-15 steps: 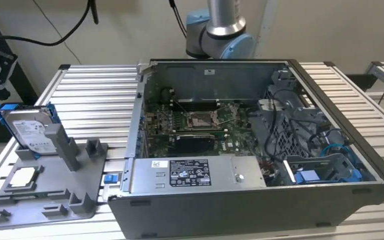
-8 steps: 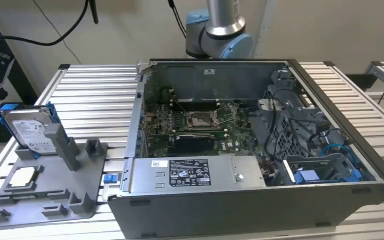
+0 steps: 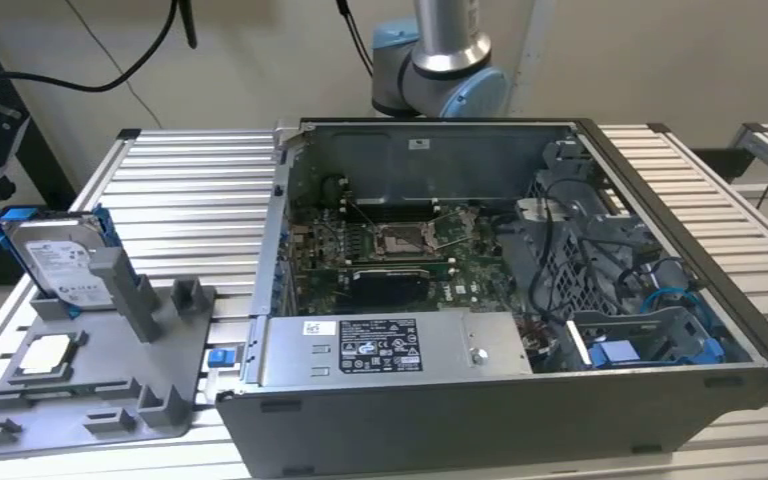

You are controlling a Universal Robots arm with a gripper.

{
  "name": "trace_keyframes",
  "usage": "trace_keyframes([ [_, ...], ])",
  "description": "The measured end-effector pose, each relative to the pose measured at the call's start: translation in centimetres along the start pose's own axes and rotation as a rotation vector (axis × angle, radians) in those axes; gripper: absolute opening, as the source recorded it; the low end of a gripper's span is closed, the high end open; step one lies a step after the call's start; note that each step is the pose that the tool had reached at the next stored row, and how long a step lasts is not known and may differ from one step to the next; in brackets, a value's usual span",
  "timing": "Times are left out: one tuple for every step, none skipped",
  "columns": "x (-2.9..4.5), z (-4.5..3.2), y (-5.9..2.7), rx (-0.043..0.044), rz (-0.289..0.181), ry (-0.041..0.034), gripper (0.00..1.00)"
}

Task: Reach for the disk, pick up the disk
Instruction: 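Pick up the disk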

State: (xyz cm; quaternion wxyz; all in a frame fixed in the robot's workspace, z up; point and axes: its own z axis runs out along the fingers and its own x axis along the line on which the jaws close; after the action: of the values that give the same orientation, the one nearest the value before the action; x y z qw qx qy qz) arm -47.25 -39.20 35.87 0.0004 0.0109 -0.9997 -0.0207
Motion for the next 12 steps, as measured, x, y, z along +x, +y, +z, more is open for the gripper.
trace_keyframes([
  [0.00,0.00,0.00,0.0000,0.000,0.0000,0.00],
  [0.00,0.00,0.00,0.0000,-0.001,0.0000,0.00],
  [0.00,0.00,0.00,0.0000,-0.003,0.0001,0.00],
  [0.00,0.00,0.00,0.0000,-0.006,0.0002,0.00],
  [0.00,-0.01,0.00,0.0001,-0.012,0.0006,0.00],
  [0.01,0.00,0.00,0.0000,-0.020,0.0008,0.00],
  [0.00,0.00,0.00,0.0000,-0.030,0.0012,0.00],
  [0.01,0.01,0.00,0.0000,-0.042,0.0016,0.00],
  [0.00,0.00,0.00,0.0000,-0.054,0.0022,0.00],
  [0.00,0.00,0.00,0.0001,-0.066,0.0027,0.00],
  [0.00,0.00,0.00,0.0000,-0.078,0.0032,0.00],
  [0.00,0.00,0.00,0.0001,-0.090,0.0037,0.00],
])
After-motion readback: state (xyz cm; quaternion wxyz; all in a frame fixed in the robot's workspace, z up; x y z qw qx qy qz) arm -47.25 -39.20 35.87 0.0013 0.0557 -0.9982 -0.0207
